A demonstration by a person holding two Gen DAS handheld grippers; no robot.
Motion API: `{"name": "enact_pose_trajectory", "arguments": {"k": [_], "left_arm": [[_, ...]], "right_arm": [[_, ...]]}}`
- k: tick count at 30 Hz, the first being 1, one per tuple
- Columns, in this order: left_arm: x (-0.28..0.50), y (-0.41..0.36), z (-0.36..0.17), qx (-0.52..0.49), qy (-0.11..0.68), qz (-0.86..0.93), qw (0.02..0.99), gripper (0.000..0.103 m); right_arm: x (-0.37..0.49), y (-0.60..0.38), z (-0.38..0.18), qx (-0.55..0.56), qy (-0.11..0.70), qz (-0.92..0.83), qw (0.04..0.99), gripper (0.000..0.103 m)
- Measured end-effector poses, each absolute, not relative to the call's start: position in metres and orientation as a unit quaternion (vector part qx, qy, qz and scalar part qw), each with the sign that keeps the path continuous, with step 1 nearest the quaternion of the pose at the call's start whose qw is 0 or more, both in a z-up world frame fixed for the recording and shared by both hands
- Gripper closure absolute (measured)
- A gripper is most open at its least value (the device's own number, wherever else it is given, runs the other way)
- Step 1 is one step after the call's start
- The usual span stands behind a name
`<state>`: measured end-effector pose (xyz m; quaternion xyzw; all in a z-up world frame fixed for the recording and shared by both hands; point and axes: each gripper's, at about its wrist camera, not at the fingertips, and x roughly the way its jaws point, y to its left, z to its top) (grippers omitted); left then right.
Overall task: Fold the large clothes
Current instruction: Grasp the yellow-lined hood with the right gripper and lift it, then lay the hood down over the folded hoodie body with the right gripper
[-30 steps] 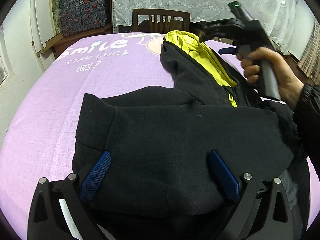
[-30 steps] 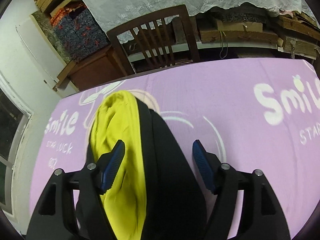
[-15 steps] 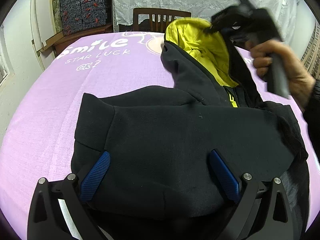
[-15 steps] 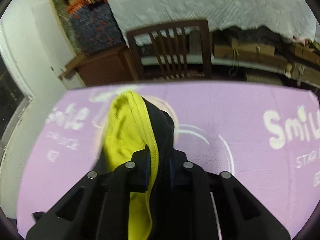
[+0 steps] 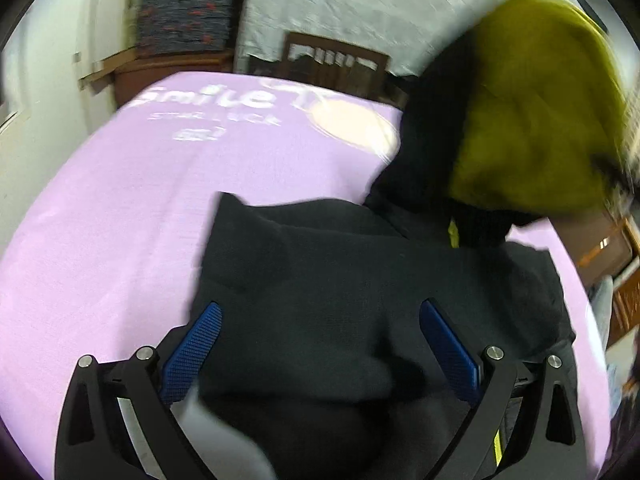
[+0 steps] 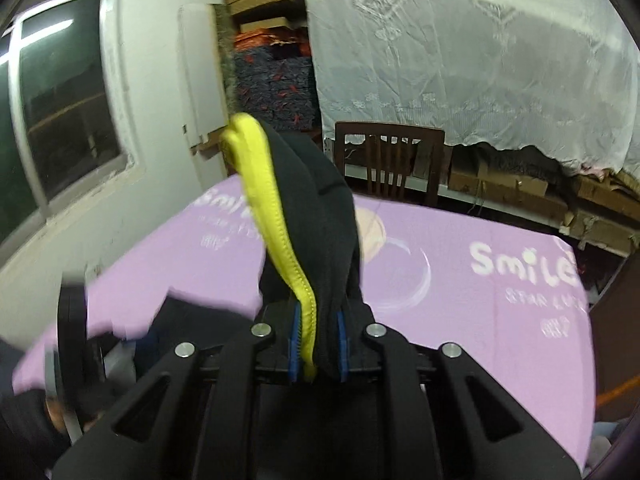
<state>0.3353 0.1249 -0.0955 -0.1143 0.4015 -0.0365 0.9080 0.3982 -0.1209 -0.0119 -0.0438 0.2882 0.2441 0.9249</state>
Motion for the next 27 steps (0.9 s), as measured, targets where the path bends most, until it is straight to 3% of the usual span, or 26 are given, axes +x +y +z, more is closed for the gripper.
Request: {"name": "enact_pose_trajectory", "arguments": {"k": [3,7,9,13,20,27], "left_arm": [[0.316,0.135,-0.085,-0.118,0.388,-0.010,0.914,0.003],[0.289,0.138,-0.082,-0.105,0.382,0.008,0.918,0.003],[0.277,0.134,-0.081,-0.090,0.380,0.012,0.920,0.004],[0.262,0.110,-0.073,-0.045,0.367,0.004,0.929,0.004],[0.276,0.028,-0.052,0.049,0.352,-0.045,0.934,0.003],[0.313,-0.002,-0.094,0.087,0.397,-0.029,0.913,0.003]], "right_arm": [[0.355,-0.133,-0.048,-0.072,0.322,0.246,0.911,0.088],[0.313,-0.145,-0.116,-0.140,0.397,0.218,0.881,0.071],[0.296,-0.155,-0.134,-0.138,0.415,0.212,0.874,0.070],[0.270,-0.174,-0.129,-0.092,0.407,0.219,0.882,0.064],[0.284,-0.171,-0.079,0.065,0.368,0.275,0.886,0.064],[0.336,-0.161,-0.118,0.165,0.426,0.266,0.849,0.065]]}}
